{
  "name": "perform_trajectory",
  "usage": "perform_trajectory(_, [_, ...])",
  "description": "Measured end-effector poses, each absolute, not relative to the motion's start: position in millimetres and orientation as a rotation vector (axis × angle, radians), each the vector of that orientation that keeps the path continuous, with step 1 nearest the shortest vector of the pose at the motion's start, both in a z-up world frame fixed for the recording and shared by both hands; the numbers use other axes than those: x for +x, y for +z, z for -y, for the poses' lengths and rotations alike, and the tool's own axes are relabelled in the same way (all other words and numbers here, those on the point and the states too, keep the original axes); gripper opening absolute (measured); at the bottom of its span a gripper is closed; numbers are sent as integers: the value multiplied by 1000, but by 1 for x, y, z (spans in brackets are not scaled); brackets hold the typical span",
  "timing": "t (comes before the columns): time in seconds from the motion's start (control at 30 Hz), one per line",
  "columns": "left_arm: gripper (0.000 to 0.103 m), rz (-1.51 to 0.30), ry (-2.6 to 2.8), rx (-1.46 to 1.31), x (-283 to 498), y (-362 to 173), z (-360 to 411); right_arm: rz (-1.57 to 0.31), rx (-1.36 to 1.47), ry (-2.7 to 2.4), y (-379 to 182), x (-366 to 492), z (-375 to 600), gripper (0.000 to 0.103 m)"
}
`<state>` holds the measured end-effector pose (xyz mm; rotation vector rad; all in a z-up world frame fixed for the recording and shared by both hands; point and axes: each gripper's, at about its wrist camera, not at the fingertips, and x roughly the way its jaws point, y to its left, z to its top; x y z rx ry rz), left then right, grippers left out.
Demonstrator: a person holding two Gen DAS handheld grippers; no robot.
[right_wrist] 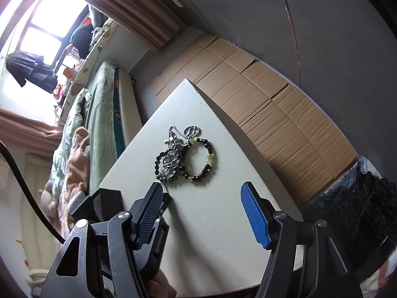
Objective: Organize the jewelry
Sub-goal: 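Close the left gripper on the rim of the silver hoop, then carry the silver hoop into the black box with the left gripper while the right grasps the black-green bead bracelet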
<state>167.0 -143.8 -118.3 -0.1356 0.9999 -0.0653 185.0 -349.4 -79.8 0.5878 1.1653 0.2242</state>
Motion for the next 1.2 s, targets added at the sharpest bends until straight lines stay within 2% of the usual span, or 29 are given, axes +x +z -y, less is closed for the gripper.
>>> perform_trajectory(0.53, [2, -900, -119, -301, 149, -67, 89, -1143, 478, 156, -91, 198, 326, 65])
perform_trajectory(0.87, [2, -859, -90, -354, 146, -53, 46, -1167, 357, 120, -105, 217, 303, 39])
perform_trajectory(1.2, [2, -826, -48, -388, 140, -44, 2, -1176, 204, 22, -118, 231, 287, 32])
